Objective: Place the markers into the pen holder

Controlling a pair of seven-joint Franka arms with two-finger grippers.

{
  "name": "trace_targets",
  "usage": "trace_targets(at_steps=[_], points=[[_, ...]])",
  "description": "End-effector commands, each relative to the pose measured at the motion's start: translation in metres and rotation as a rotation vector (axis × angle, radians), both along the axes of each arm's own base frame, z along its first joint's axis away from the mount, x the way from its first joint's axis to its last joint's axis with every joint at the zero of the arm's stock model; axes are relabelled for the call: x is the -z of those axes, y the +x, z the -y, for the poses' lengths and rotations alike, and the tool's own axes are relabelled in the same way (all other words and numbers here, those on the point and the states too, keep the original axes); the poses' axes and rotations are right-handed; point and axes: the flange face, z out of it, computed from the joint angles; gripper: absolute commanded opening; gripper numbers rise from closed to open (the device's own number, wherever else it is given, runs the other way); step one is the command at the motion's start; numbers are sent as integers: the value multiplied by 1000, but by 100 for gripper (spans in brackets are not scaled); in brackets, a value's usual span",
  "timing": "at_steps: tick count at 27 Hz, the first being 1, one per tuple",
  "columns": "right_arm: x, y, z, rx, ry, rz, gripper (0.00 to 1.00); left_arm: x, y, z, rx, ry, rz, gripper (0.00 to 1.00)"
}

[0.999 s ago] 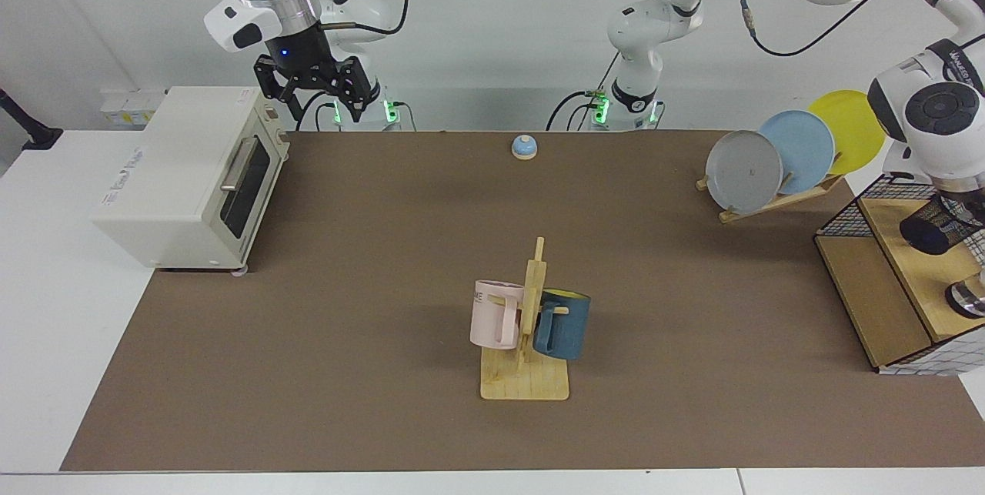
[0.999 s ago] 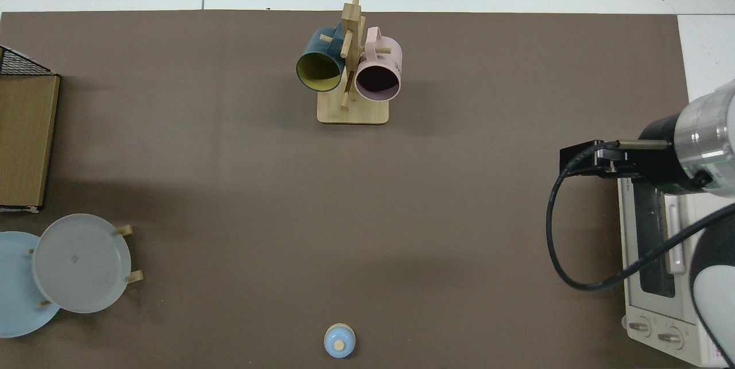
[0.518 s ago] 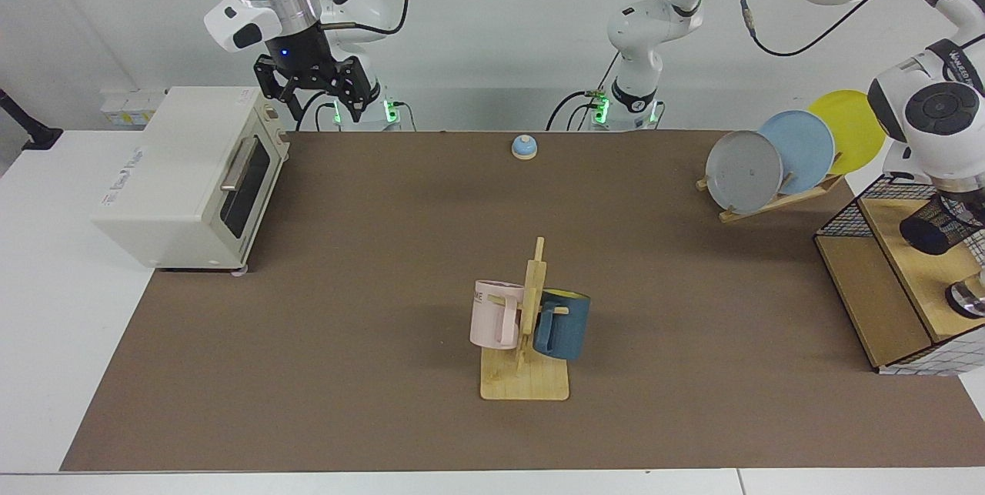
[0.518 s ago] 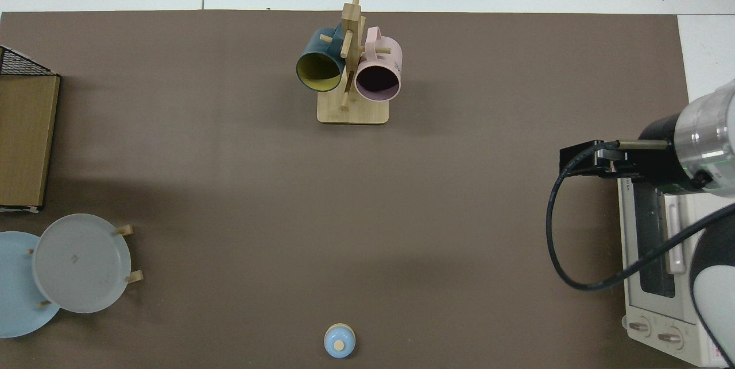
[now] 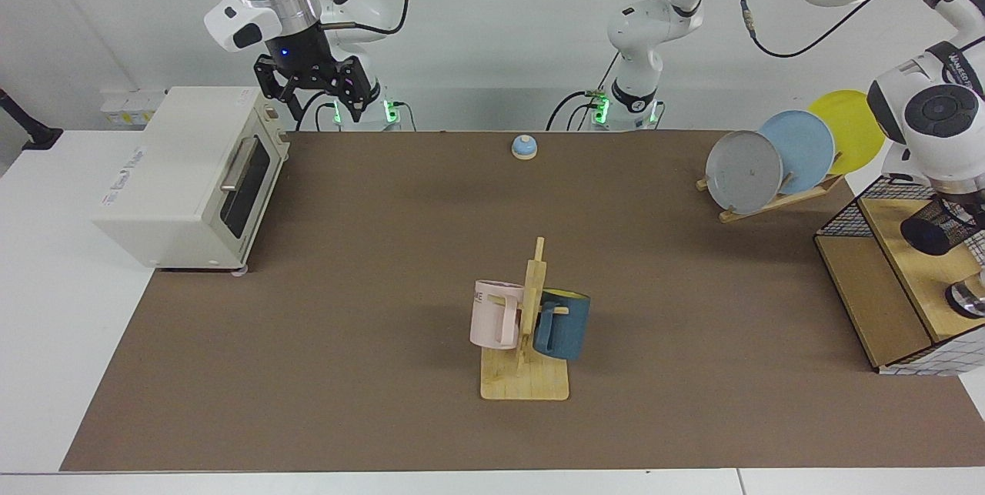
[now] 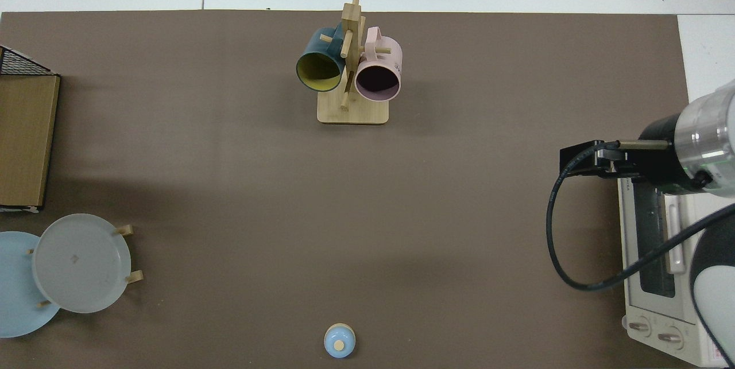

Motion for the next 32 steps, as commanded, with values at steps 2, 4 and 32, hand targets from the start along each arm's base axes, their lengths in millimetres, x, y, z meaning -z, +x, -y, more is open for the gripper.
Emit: trace_targets(at_steps=[2, 4, 32], points=[[-1, -3, 4, -20, 7, 20, 100, -22, 0, -1, 12, 2, 6, 44], [-1, -3, 4, -20, 7, 20, 100, -29, -2, -1, 4, 7, 6, 44], [-1, -3, 4, -20, 7, 20, 100, -165, -13, 139, -68, -298, 247, 99]])
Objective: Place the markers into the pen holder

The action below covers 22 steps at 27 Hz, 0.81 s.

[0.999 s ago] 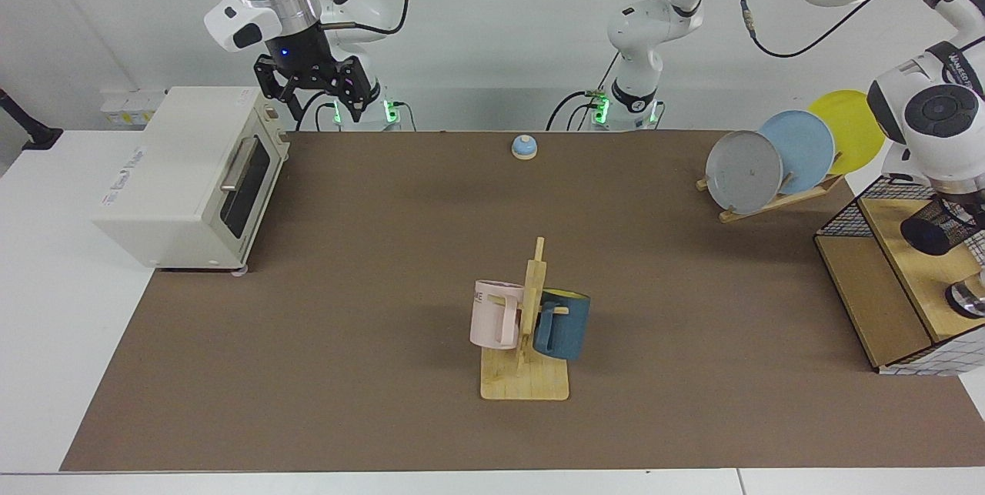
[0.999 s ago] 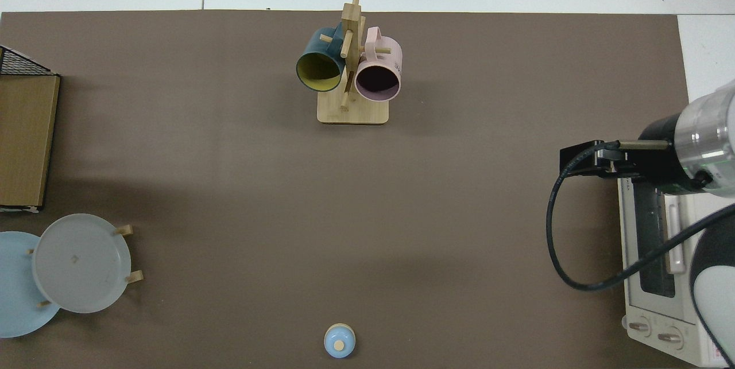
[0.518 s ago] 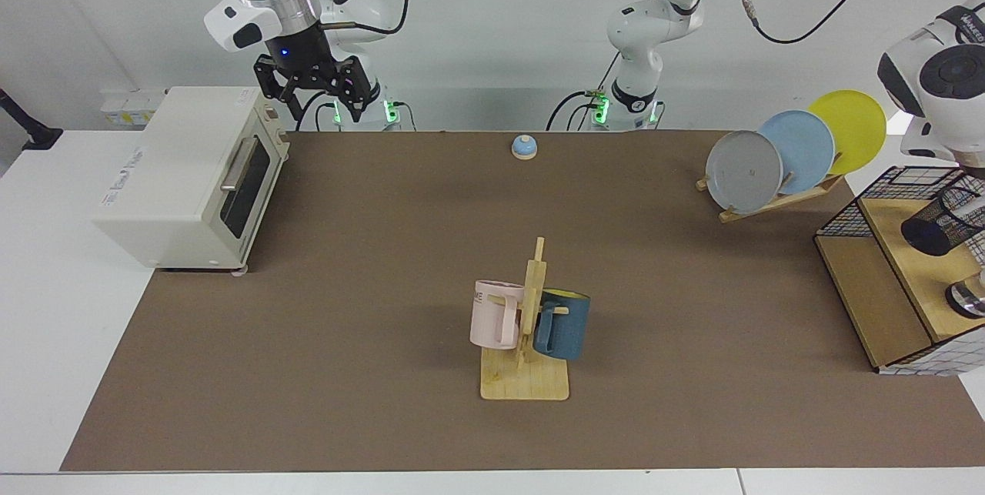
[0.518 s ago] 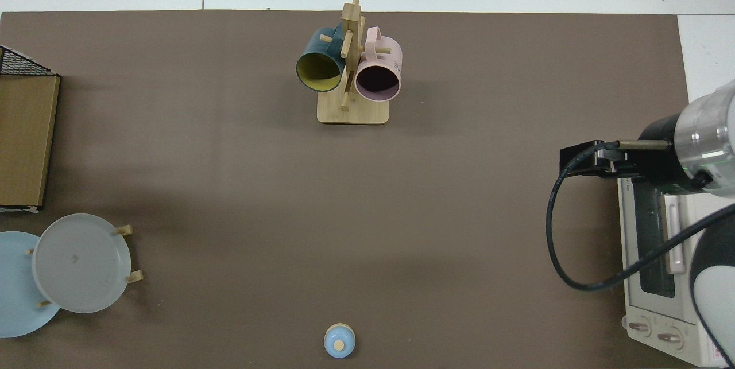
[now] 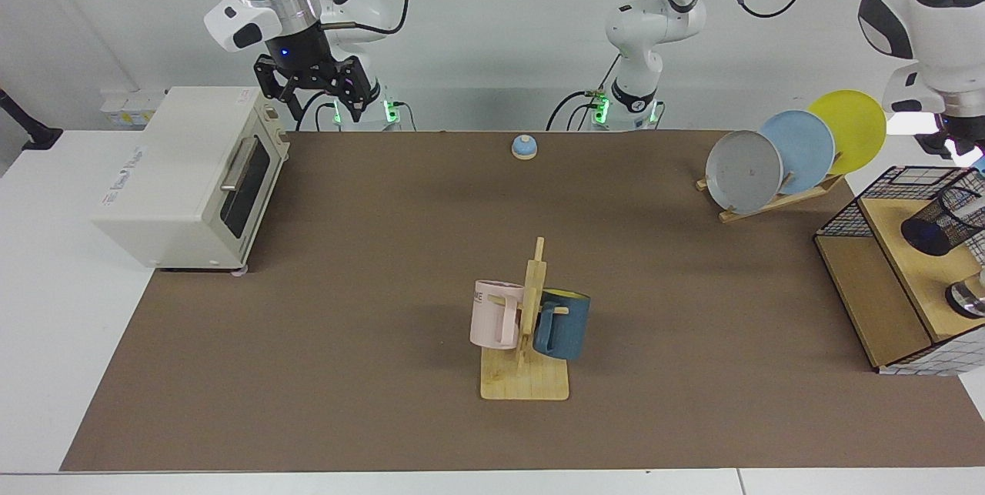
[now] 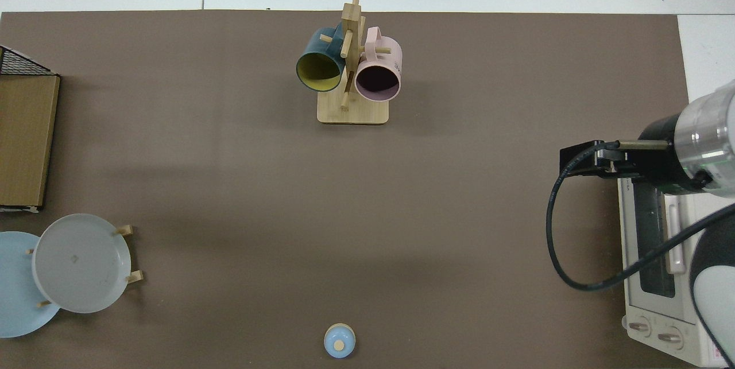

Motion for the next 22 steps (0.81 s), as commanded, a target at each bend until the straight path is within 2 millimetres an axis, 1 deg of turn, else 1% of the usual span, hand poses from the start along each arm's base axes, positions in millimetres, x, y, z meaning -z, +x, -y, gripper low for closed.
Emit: trace_targets(at_steps=[1, 3, 4, 7, 8, 11, 15, 17, 19, 22], points=[[-1, -3, 4, -20, 7, 20, 100, -7, -3, 24, -120, -143, 44, 100], [0, -3, 4, -20, 7, 18, 100, -4, -6, 34, -202, -200, 62, 100], [0, -3, 4, -20, 7, 18, 100, -6, -10, 41, -242, -226, 71, 100], [-1, -3, 4, -20, 7, 20, 100, -12, -20, 70, -375, -303, 114, 100], [-1, -3, 4, -20, 7, 20, 100, -12, -23, 76, -420, -324, 124, 100], [-1, -3, 4, -20, 7, 20, 100, -7, -28, 92, -532, -375, 124, 100], [0, -3, 4, -20, 7, 18, 100, -10, -41, 106, -666, -486, 125, 100], [-1, -3, 4, -20, 7, 20, 100, -8, -47, 114, -747, -539, 117, 100], [0, -3, 4, -20, 7, 18, 100, -8, -56, 123, -799, -565, 106, 100], [0, -3, 4, -20, 7, 18, 100, -8, -63, 130, -867, -590, 110, 100]])
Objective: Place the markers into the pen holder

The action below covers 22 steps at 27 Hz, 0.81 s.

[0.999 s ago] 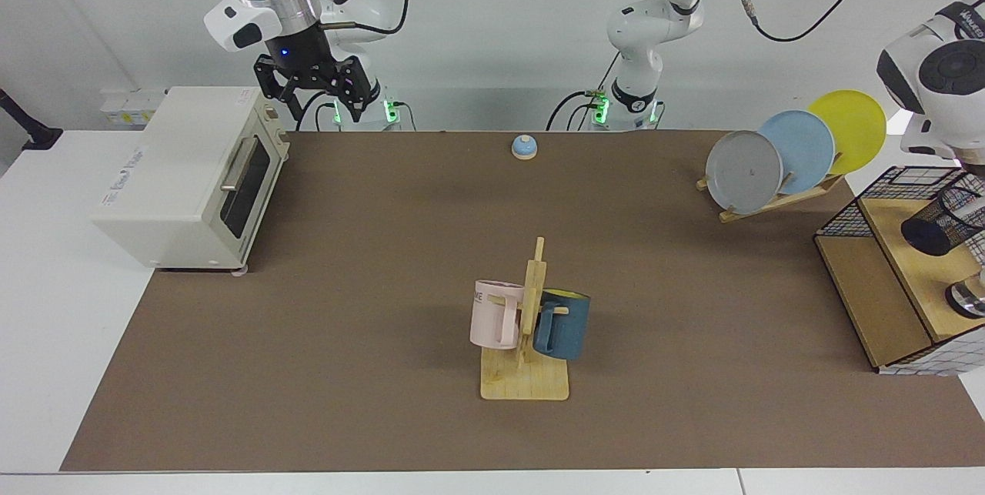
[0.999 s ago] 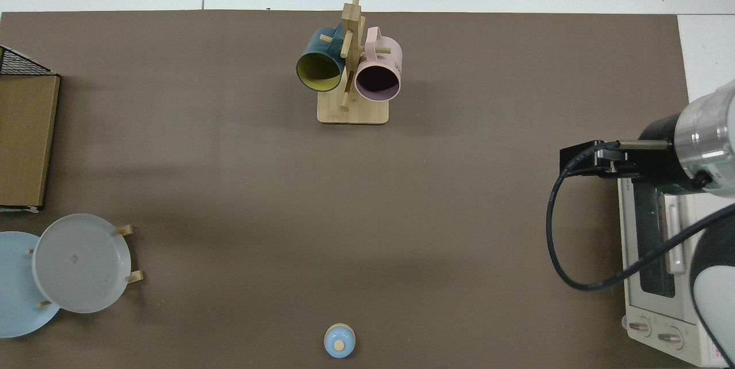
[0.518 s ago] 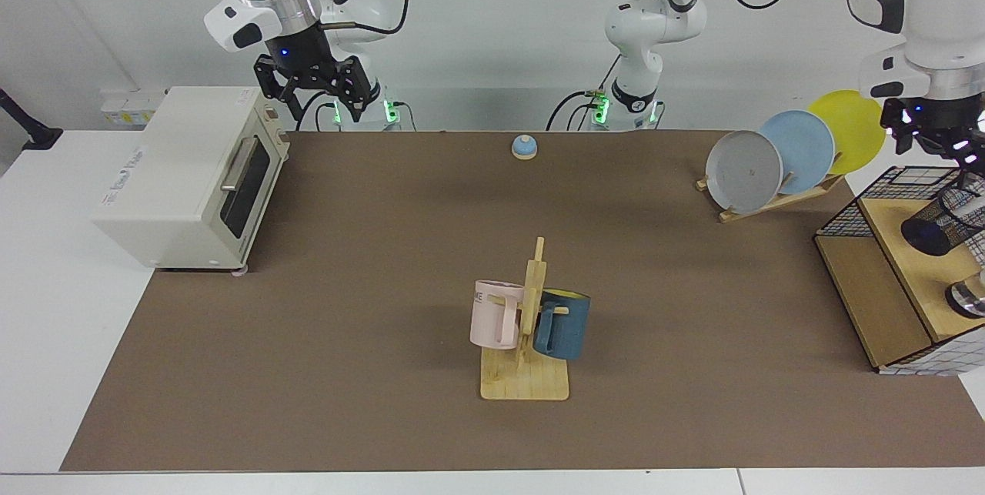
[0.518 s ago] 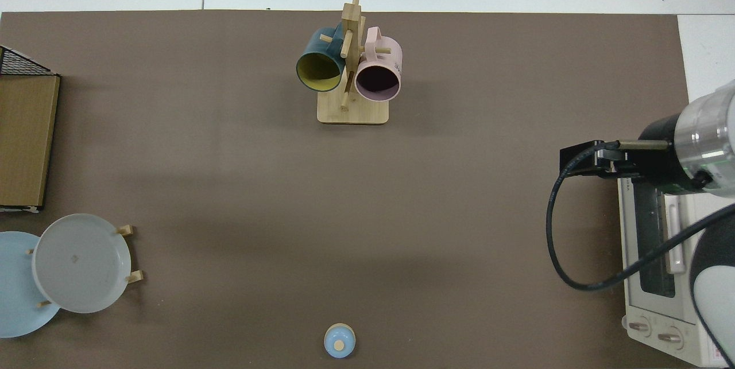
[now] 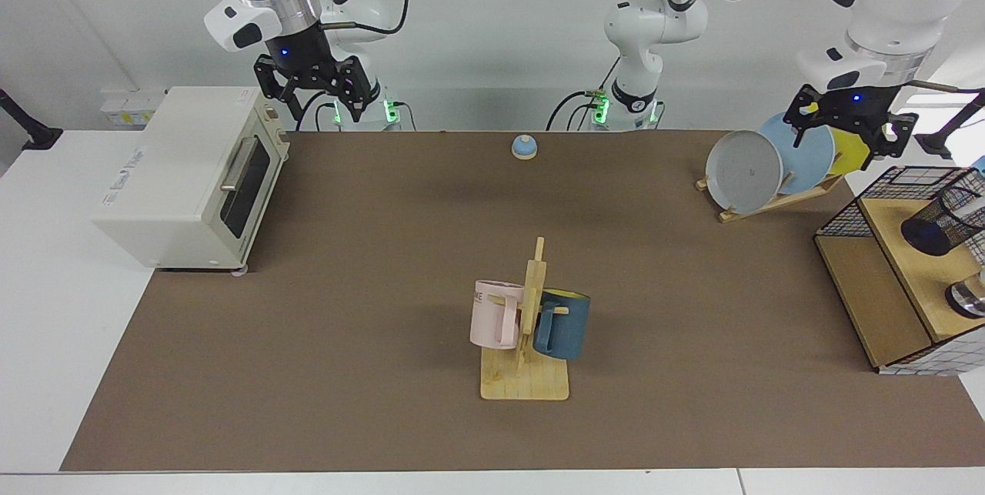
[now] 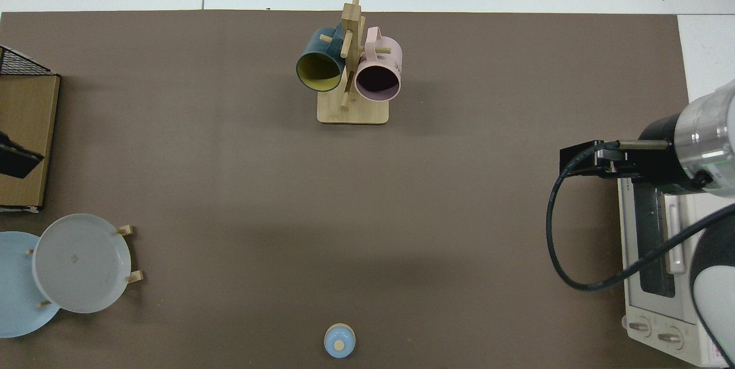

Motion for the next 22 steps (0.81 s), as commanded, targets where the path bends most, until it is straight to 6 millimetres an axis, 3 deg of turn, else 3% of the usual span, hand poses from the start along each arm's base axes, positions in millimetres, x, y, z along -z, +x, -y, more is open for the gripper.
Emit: trace_targets(at_steps=[1, 5, 14, 22], points=[[0, -3, 4, -20, 7, 18, 100, -1, -23, 16, -139, -69, -12, 100], [0, -3, 4, -20, 7, 18, 100, 5, -30, 20, -261, -89, -15, 100], [0, -3, 4, -20, 7, 18, 100, 10, -43, 19, -296, -139, -26, 100], [-1, -3, 4, -20, 7, 20, 100, 9, -41, 23, -365, -128, -17, 100]])
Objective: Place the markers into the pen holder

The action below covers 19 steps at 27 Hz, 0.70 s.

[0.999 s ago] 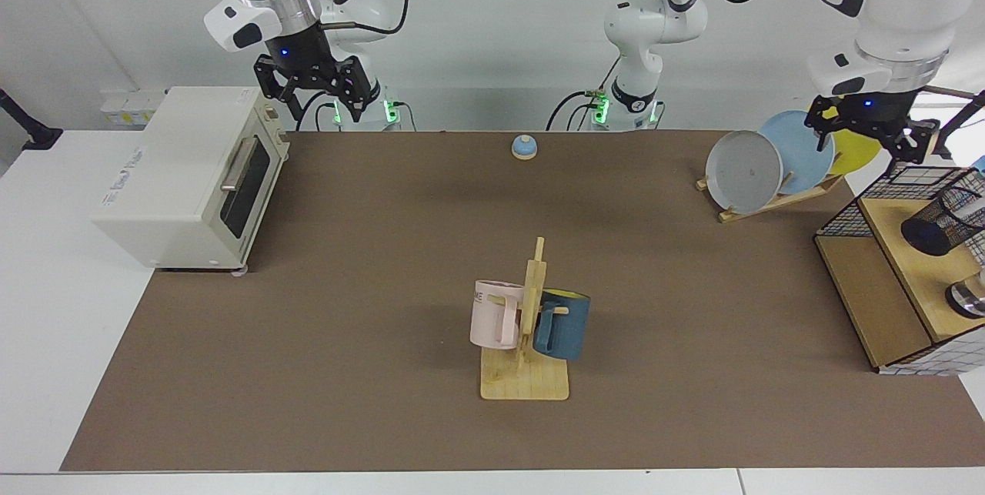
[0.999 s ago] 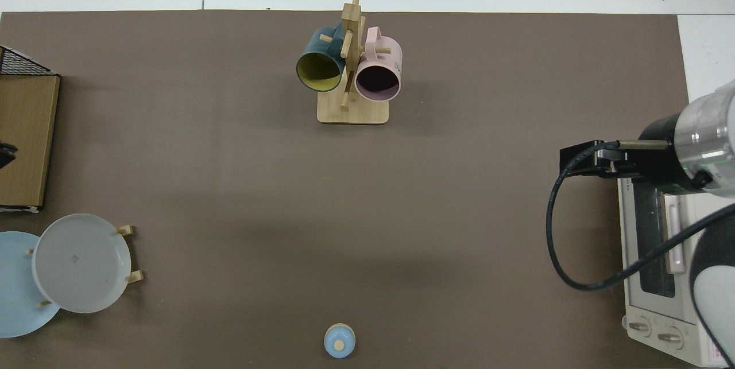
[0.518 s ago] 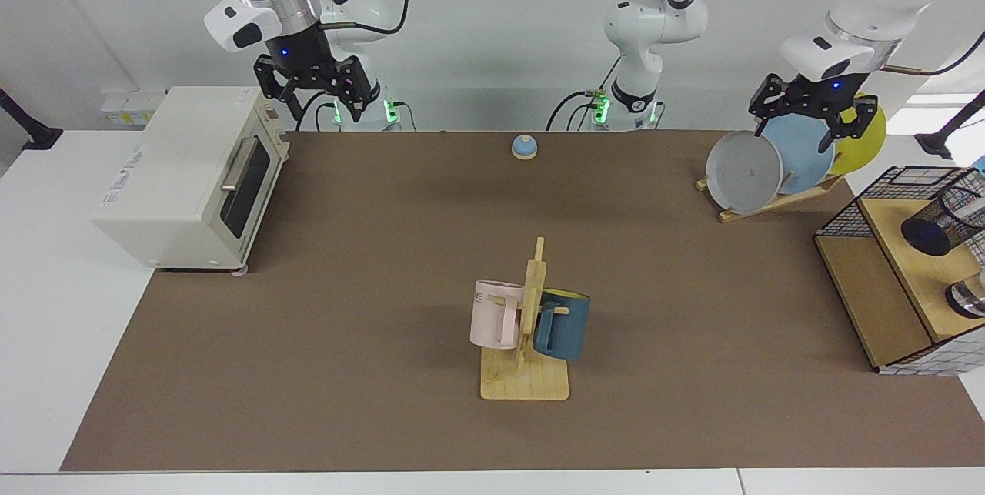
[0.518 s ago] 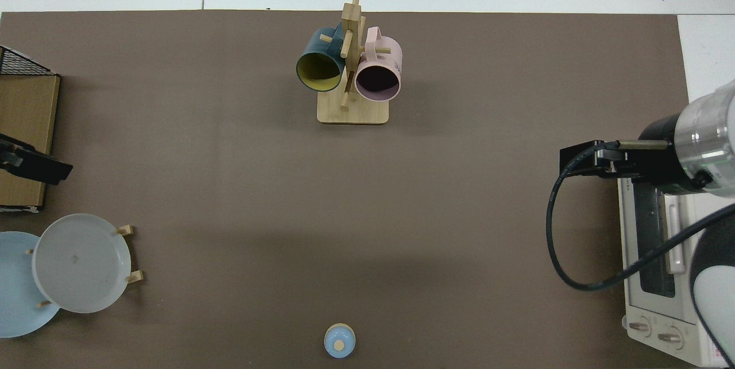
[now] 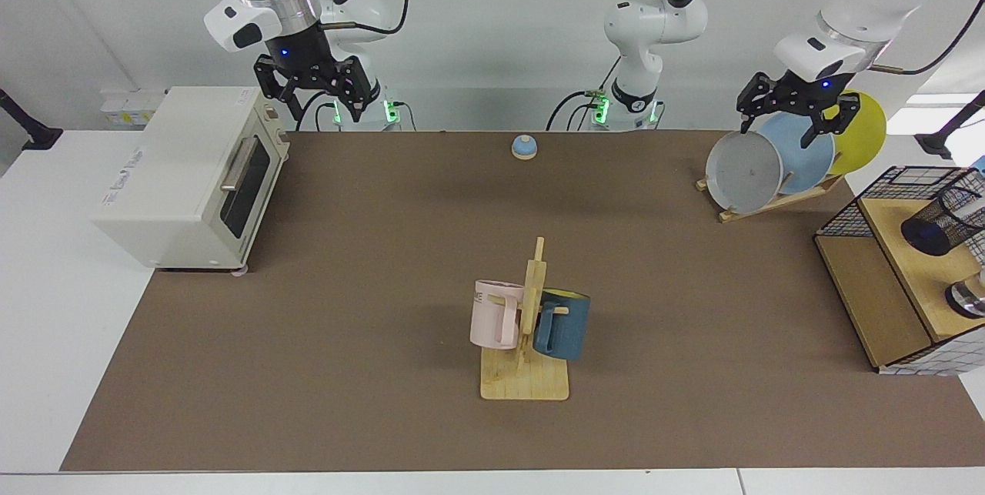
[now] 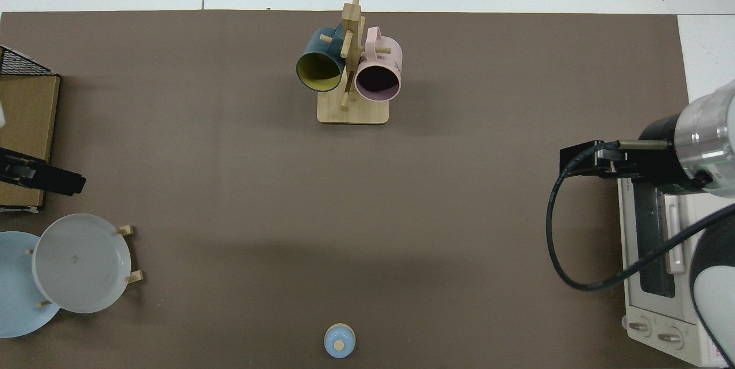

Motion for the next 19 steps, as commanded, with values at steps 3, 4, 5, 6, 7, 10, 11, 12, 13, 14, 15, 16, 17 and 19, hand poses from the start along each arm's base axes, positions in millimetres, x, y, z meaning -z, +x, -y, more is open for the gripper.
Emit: trace_targets(at_steps=[3, 4, 5, 6, 7, 10, 11, 12, 13, 14, 15, 16, 17, 19], points=[[0, -3, 4, -20, 7, 18, 100, -4, -4, 3, -34, -3, 19, 100], [-1, -3, 4, -20, 7, 20, 100, -5, -3, 3, -32, -4, 22, 100], [-1, -3, 4, -20, 7, 20, 100, -5, -3, 3, -32, -9, 22, 100], [-1, -3, 4, -20, 7, 20, 100, -5, -3, 3, -32, -10, 22, 100], [0, -3, 4, -20, 7, 18, 100, -5, -3, 5, -32, -13, 24, 100], [0, -3, 4, -20, 7, 18, 100, -4, 1, 8, -47, -13, 25, 100], [0, -3, 4, -20, 7, 18, 100, -5, 2, 8, -61, -13, 29, 100], [-1, -3, 4, -20, 7, 20, 100, -5, 4, 8, -67, -13, 30, 100], [-1, -3, 4, -20, 7, 20, 100, -4, 6, 8, -65, -13, 30, 100], [0, -3, 4, -20, 7, 18, 100, -6, 6, 10, -64, -13, 33, 100], [0, -3, 4, -20, 7, 18, 100, -7, 7, 11, -61, -14, 36, 100], [-1, -3, 4, -20, 7, 20, 100, -8, 7, 10, -61, -14, 38, 100], [-1, -3, 4, -20, 7, 20, 100, -8, 7, 9, -62, -15, 38, 100], [-1, -3, 4, -20, 7, 20, 100, -10, 6, 13, -59, -14, 42, 100]])
